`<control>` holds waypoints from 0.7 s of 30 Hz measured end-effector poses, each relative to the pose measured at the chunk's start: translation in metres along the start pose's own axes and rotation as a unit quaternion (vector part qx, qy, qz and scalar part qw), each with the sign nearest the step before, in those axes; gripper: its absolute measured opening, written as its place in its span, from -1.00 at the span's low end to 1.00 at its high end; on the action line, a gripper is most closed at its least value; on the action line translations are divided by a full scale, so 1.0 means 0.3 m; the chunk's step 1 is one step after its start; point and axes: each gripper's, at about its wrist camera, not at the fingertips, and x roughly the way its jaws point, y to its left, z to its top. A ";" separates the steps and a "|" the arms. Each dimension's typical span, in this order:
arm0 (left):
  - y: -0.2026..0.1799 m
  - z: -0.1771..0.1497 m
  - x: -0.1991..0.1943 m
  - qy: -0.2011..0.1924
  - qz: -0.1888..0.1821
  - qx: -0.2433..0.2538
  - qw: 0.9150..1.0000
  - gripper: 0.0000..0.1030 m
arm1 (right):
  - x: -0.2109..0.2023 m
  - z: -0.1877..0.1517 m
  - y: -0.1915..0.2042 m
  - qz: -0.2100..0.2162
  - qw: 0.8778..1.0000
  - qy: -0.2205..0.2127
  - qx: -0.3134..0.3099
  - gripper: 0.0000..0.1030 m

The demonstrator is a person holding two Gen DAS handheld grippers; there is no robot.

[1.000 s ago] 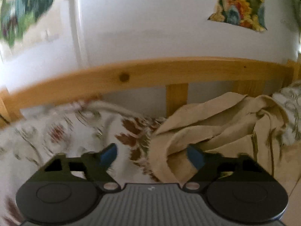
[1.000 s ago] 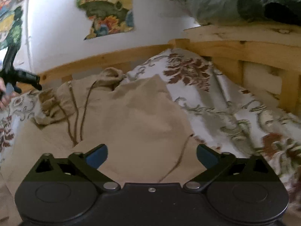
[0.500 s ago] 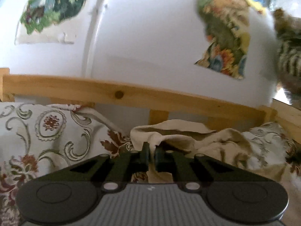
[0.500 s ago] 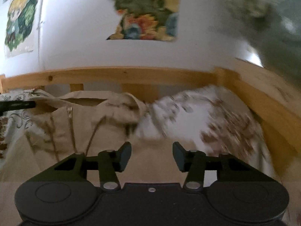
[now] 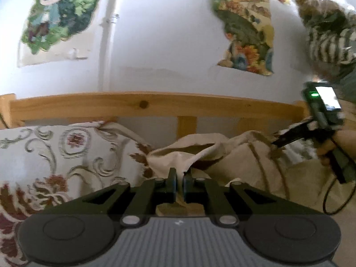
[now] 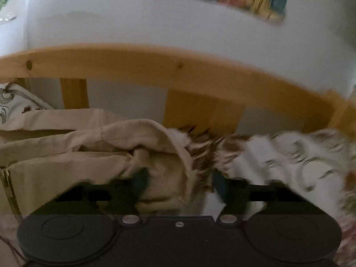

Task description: Fold large clothes

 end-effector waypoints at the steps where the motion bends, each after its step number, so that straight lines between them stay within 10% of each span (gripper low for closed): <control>1: 0.003 0.003 0.001 -0.002 0.009 -0.008 1.000 -0.91 | -0.020 -0.009 0.008 -0.020 1.000 -0.024 0.004 -0.93; 6: 0.060 0.007 0.016 -0.018 0.054 -0.083 0.995 -0.91 | -0.298 -0.094 -0.046 -0.048 0.970 -0.230 0.065 -0.97; 9: 0.091 0.006 0.015 -0.025 0.044 -0.135 0.990 -0.91 | -0.442 -0.199 -0.101 -0.054 0.951 -0.281 0.120 -0.97; 21: 0.119 -0.063 -0.064 -0.024 -0.019 -0.187 0.982 -0.90 | -0.632 -0.623 -0.208 -0.021 0.926 -0.240 0.291 -0.89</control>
